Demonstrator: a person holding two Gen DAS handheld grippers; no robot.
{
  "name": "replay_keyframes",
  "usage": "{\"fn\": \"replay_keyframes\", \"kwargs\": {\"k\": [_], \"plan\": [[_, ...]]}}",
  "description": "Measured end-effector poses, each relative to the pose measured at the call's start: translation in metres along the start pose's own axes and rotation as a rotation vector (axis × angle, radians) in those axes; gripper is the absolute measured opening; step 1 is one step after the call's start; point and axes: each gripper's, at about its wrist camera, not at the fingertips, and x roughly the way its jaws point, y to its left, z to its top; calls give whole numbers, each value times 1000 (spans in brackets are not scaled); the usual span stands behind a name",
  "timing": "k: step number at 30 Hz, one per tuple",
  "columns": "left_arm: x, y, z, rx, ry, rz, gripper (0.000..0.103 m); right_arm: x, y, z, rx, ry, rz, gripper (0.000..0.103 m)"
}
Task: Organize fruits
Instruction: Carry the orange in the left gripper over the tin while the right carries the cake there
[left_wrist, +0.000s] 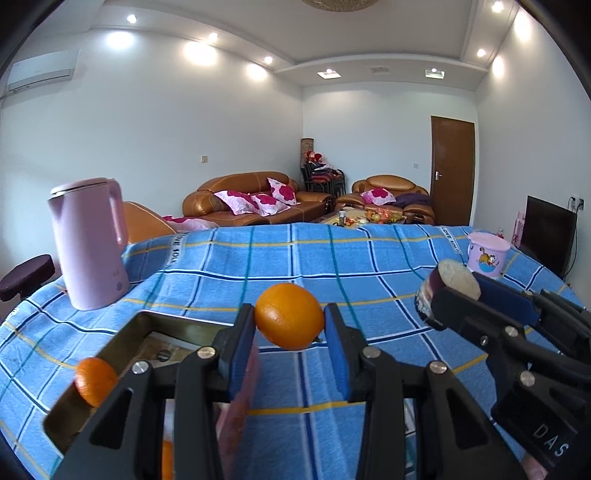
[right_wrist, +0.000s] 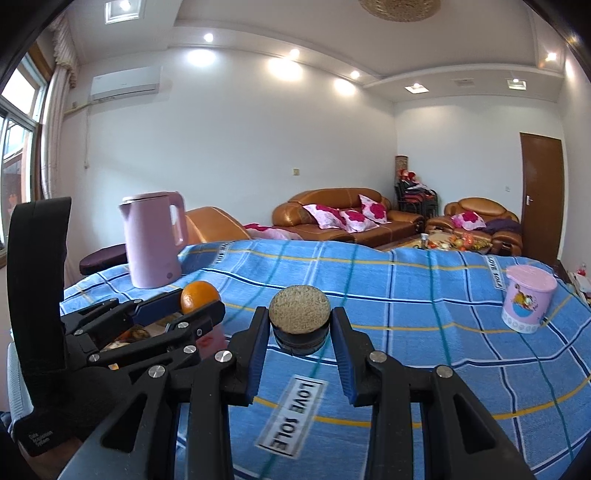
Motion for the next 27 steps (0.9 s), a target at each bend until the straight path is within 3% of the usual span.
{"fn": "replay_keyframes", "kwargs": {"k": [27], "plan": [[-54,106,-25,-72,50,144,40,-1,84,2,-35,28,205,36]]}}
